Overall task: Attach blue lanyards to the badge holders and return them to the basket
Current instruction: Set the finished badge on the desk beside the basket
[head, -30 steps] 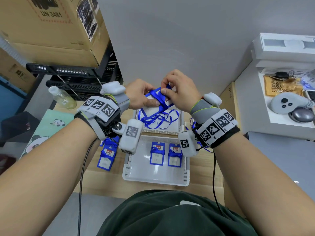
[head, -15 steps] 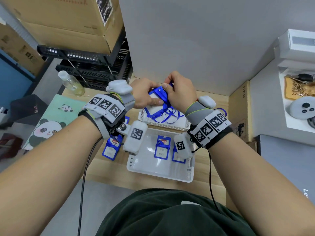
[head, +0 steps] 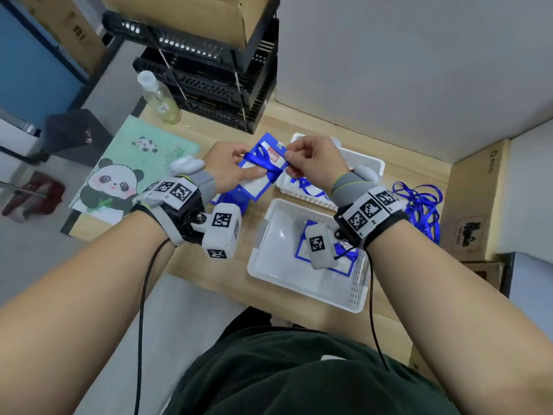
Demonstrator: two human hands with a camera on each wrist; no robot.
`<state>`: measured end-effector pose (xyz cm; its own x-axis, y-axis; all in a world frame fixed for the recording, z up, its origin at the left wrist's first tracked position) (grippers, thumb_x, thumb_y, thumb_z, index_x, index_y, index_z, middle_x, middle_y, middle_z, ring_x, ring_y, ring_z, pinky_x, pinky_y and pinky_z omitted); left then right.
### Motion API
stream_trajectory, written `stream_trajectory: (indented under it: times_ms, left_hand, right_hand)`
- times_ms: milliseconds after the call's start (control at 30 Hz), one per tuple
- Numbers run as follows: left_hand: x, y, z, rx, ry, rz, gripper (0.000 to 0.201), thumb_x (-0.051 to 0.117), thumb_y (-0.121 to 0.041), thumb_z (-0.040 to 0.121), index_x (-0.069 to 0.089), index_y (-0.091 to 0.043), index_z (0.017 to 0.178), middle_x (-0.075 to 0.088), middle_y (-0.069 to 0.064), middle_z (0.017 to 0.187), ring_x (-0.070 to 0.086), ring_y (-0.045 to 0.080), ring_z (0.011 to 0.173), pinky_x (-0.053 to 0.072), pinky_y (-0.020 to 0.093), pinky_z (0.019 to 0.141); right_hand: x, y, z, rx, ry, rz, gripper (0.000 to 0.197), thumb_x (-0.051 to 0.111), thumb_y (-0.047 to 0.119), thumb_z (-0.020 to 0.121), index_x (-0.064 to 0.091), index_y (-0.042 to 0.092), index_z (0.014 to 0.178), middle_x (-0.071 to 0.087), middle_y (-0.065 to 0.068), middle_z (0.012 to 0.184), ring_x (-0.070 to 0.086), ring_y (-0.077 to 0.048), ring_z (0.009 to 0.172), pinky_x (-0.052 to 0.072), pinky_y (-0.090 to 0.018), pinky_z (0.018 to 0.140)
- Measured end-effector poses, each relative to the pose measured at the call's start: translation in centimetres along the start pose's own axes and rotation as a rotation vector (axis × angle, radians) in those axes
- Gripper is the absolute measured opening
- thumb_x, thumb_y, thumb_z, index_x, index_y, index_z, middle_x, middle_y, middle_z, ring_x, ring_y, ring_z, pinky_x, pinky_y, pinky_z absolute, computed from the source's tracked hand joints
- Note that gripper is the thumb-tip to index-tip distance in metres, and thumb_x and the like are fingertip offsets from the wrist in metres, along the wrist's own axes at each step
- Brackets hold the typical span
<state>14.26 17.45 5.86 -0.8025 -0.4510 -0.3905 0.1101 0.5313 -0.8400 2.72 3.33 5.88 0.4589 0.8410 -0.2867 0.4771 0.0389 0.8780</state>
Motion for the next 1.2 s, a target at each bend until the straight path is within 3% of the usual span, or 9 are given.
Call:
stream_trajectory:
  times_ms: [267, 400, 500, 600, 767, 933, 1000, 1067, 1200]
  left_hand:
    - [-4.8, 9.2, 1.0, -0.194, -0.087, 0.063, 0.048, 0.069, 0.000, 0.079, 0.061, -0.018, 0.122, 0.069, 0.004, 0.102, 0.066, 0.015, 0.083, 0.054, 0.025, 0.071]
    - [-6.3, 12.6, 1.8, -0.236, -0.128, 0.125, 0.048, 0.064, 0.003, 0.077, 0.064, -0.020, 0.119, 0.069, 0.000, 0.096, 0.066, 0.018, 0.082, 0.052, 0.025, 0.072]
    - [-6.9, 15.4, 2.4, -0.289, -0.126, 0.161, 0.045, 0.064, 0.001, 0.078, 0.064, -0.019, 0.119, 0.066, -0.001, 0.091, 0.063, 0.016, 0.082, 0.053, 0.028, 0.076]
    - [-7.3, 18.1, 3.2, -0.324, -0.127, 0.203, 0.045, 0.065, 0.000, 0.077, 0.065, -0.020, 0.117, 0.066, -0.001, 0.090, 0.063, 0.017, 0.087, 0.053, 0.030, 0.081]
    - [-7.5, 20.9, 4.4, -0.357, -0.135, 0.226, 0.040, 0.063, -0.001, 0.077, 0.067, -0.022, 0.112, 0.068, -0.001, 0.089, 0.062, 0.016, 0.086, 0.046, 0.023, 0.073]
    - [-7.1, 23.8, 5.6, -0.412, -0.040, 0.222, 0.039, 0.058, 0.003, 0.080, 0.064, -0.010, 0.116, 0.069, 0.009, 0.099, 0.063, 0.019, 0.088, 0.043, 0.014, 0.060]
    - [-6.8, 24.5, 5.9, -0.430, -0.020, 0.212, 0.037, 0.059, 0.002, 0.081, 0.064, -0.010, 0.116, 0.066, 0.006, 0.094, 0.061, 0.016, 0.085, 0.042, 0.015, 0.059]
    - [-6.7, 24.9, 6.2, -0.417, -0.020, 0.237, 0.037, 0.063, -0.001, 0.080, 0.065, -0.014, 0.115, 0.067, 0.002, 0.092, 0.063, 0.016, 0.086, 0.046, 0.020, 0.068]
    - [-6.4, 25.0, 6.6, -0.374, -0.042, 0.278, 0.038, 0.063, -0.002, 0.079, 0.065, -0.012, 0.115, 0.069, 0.005, 0.098, 0.062, 0.015, 0.086, 0.044, 0.023, 0.074]
  right_hand:
    - [7.6, -2.6, 4.6, 0.090, 0.067, -0.093, 0.013, 0.064, 0.011, 0.092, 0.065, 0.016, 0.079, 0.071, -0.011, 0.072, 0.069, -0.021, 0.064, 0.060, -0.046, 0.078]
    - [10.6, -3.9, 6.8, 0.113, 0.102, -0.229, 0.017, 0.061, 0.013, 0.090, 0.068, 0.022, 0.078, 0.073, -0.007, 0.073, 0.073, -0.024, 0.074, 0.060, -0.039, 0.079]
    - [12.9, -4.5, 8.1, 0.125, 0.135, -0.320, 0.016, 0.058, 0.012, 0.092, 0.072, 0.020, 0.091, 0.074, -0.002, 0.079, 0.072, -0.015, 0.074, 0.056, -0.027, 0.072]
    - [14.8, -4.9, 9.3, 0.135, 0.193, -0.416, 0.021, 0.060, 0.019, 0.093, 0.072, 0.019, 0.110, 0.074, -0.001, 0.098, 0.069, -0.016, 0.091, 0.054, -0.028, 0.083]
    - [17.5, -5.3, 10.0, 0.115, 0.355, -0.553, 0.044, 0.059, 0.031, 0.095, 0.054, 0.019, 0.137, 0.061, -0.002, 0.130, 0.057, -0.021, 0.116, 0.044, -0.028, 0.097]
    - [19.7, -6.6, 10.7, 0.106, 0.456, -0.714, 0.041, 0.051, 0.035, 0.098, 0.056, 0.014, 0.133, 0.061, -0.011, 0.130, 0.053, -0.031, 0.120, 0.044, -0.042, 0.102]
    - [19.9, -6.9, 11.0, 0.095, 0.457, -0.770, 0.042, 0.048, 0.035, 0.099, 0.055, 0.013, 0.134, 0.061, -0.012, 0.129, 0.053, -0.032, 0.118, 0.043, -0.036, 0.100]
    - [19.8, -6.9, 11.1, 0.067, 0.436, -0.811, 0.045, 0.047, 0.036, 0.100, 0.049, 0.018, 0.141, 0.058, -0.008, 0.132, 0.051, -0.030, 0.119, 0.038, -0.029, 0.095]
    - [19.7, -7.1, 11.3, 0.027, 0.419, -0.882, 0.047, 0.043, 0.037, 0.101, 0.043, 0.023, 0.146, 0.055, -0.007, 0.133, 0.047, -0.029, 0.123, 0.033, -0.027, 0.096]
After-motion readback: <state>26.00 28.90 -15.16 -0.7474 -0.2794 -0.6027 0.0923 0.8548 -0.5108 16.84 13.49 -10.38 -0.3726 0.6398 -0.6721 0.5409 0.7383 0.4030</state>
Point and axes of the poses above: each hand's wrist, its own z-axis towards the middle knuckle, its own x-axis out of the palm, y = z × x, the point moved 7 cm from there along z, towards the middle knuckle
